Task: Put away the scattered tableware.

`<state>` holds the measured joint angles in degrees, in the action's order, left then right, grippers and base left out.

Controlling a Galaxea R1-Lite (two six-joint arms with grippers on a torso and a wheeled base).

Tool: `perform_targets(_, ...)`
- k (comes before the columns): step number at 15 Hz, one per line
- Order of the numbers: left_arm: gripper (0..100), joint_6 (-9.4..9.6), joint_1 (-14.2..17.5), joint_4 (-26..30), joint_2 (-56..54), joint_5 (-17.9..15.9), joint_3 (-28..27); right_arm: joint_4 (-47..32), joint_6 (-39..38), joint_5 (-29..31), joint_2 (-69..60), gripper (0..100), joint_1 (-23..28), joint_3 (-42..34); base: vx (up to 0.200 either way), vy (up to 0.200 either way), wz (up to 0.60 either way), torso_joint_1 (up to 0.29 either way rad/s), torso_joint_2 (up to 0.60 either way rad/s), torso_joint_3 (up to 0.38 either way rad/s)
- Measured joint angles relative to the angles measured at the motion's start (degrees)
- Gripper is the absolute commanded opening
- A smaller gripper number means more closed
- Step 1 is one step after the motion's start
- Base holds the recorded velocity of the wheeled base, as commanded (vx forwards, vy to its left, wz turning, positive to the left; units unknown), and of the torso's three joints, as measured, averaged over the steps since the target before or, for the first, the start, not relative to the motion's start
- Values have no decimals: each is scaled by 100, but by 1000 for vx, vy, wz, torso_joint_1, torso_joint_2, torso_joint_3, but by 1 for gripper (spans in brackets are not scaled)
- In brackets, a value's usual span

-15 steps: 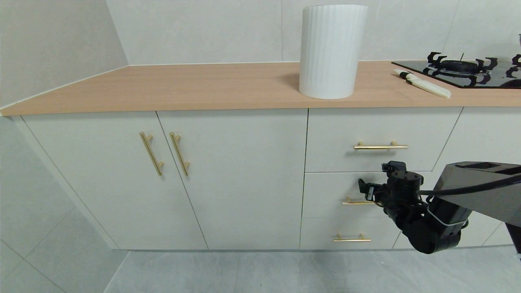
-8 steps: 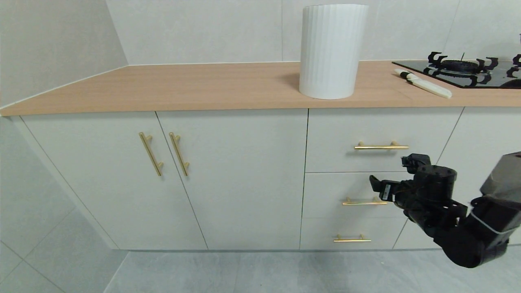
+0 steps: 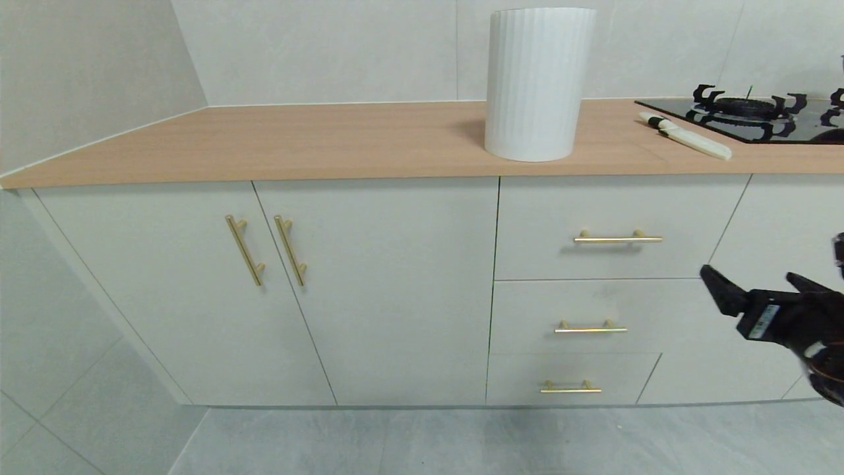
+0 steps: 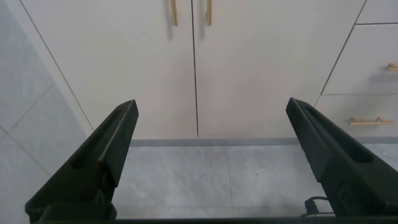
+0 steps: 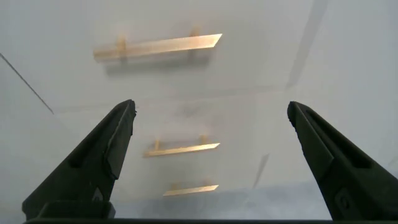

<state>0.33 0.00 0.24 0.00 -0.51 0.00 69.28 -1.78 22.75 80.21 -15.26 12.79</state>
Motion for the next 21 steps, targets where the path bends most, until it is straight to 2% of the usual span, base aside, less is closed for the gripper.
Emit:
perform_targets(2, 100, 0, 0, 2, 0, -2, 0, -808, 352, 224, -1308, 100, 9, -185, 0, 0, 0, 0, 0, 0)
perform_targets(4, 100, 0, 0, 2, 0, 0, 0, -2064, 662, 368, -2699, 100, 212, -227, 0, 0, 0, 0, 0, 0)
perform_targets(9, 100, 2, 0, 0, 0, -2, 0, -5169, 952, 276, -5822, 100, 926, 85, 0, 0, 0, 0, 0, 0)
perform_targets(11, 100, 0, 0, 2, 0, -2, 0, -5960, 992, 207, -6755, 100, 1152, 168, 0, 0, 0, 0, 0, 0)
perform_targets(13, 100, 2, 0, 2, 0, -2, 0, -6288, 1007, -233, -7424, 100, 1369, 176, 0, 0, 0, 0, 0, 0)
perform_targets(17, 100, 0, 0, 2, 0, -2, 0, -6413, 735, -617, -7929, 100, 1491, -508, 0, 0, 0, 0, 0, 0)
perform_targets(21, 100, 2, 0, 0, 0, -2, 0, -6444, 210, -1780, -8021, 100, 1497, -1158, 0, 0, 0, 0, 0, 0)
